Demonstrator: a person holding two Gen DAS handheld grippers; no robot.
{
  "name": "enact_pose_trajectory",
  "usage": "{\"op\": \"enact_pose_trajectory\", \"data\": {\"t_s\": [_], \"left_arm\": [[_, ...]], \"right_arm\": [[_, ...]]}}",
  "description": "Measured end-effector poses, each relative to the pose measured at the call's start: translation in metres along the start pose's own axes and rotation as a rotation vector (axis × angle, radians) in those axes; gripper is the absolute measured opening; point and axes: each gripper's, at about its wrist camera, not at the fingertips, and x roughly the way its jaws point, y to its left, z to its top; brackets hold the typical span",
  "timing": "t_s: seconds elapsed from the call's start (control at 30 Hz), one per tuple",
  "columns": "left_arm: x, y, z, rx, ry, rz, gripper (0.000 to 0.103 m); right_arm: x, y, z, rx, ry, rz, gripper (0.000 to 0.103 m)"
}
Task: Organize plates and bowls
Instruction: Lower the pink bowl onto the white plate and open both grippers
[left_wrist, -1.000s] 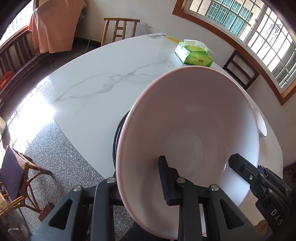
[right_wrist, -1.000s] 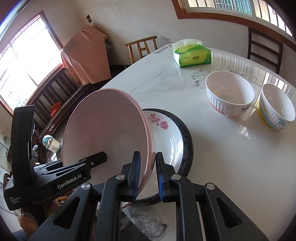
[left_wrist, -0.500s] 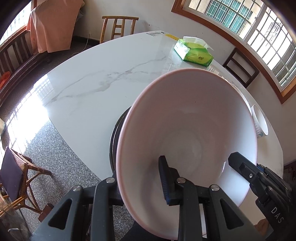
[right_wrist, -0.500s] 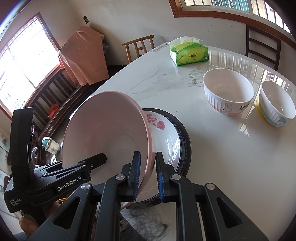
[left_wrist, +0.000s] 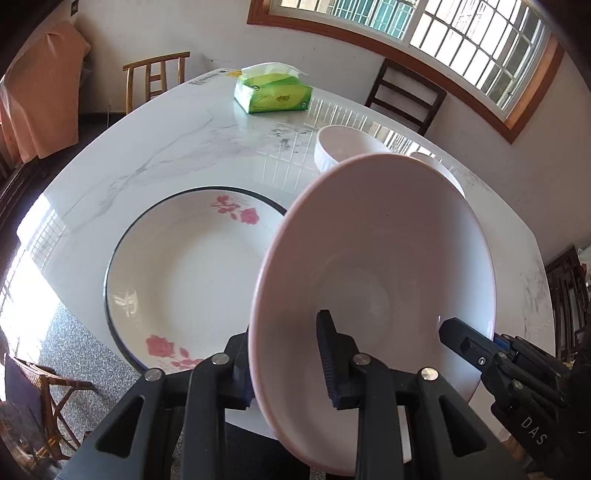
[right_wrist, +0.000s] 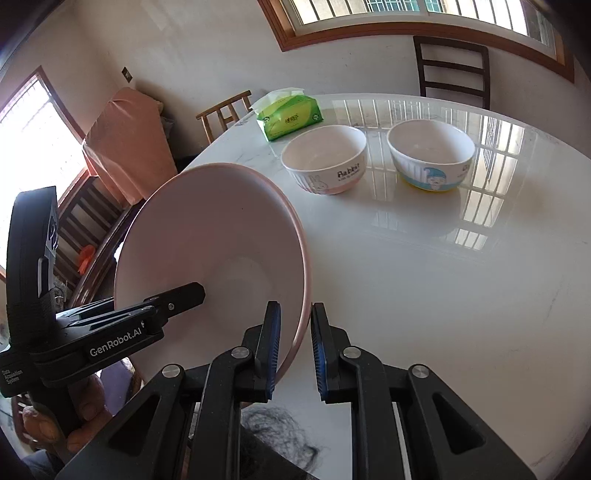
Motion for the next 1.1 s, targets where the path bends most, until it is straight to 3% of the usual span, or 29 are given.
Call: {"op": "enact_pose_trajectory", "data": {"t_s": [0.2,0.57,0.83,0.93,1.03,1.1], "left_arm": [[0.038,-0.040,0.000,0.066,0.090,-0.021,0.027],[0.059,-0.058,-0.010,0.086,0.171,-0.025,0.027],[0.067,-0.070,-0.006,0.110,0.168,-0.008,0.030],[0.070,-0.074,-0.007,0.120,0.161,-0.021,0.037],[0.064,-0.073,-0.007,0.138,0.100,0.000,0.040],[0.058,-0.073,-0.009,0.160,0.037,0.001,0.044]], "right_arm": [[-0.004,-0.043,-0.006,0.086,0.007,-0.026,0.016],[-0.002,-0.070,-0.012,0.156,0.025,0.005,0.016],[-0.004,-0.080,-0.019,0.202,0.030,0.033,0.019],[-0.007,-0.080,-0.019,0.206,0.018,0.037,0.022],[-0.015,-0.084,-0.020,0.219,-0.026,0.046,0.022],[-0.022,-0.085,-0.020,0.201,-0.070,0.009,0.023]]}}
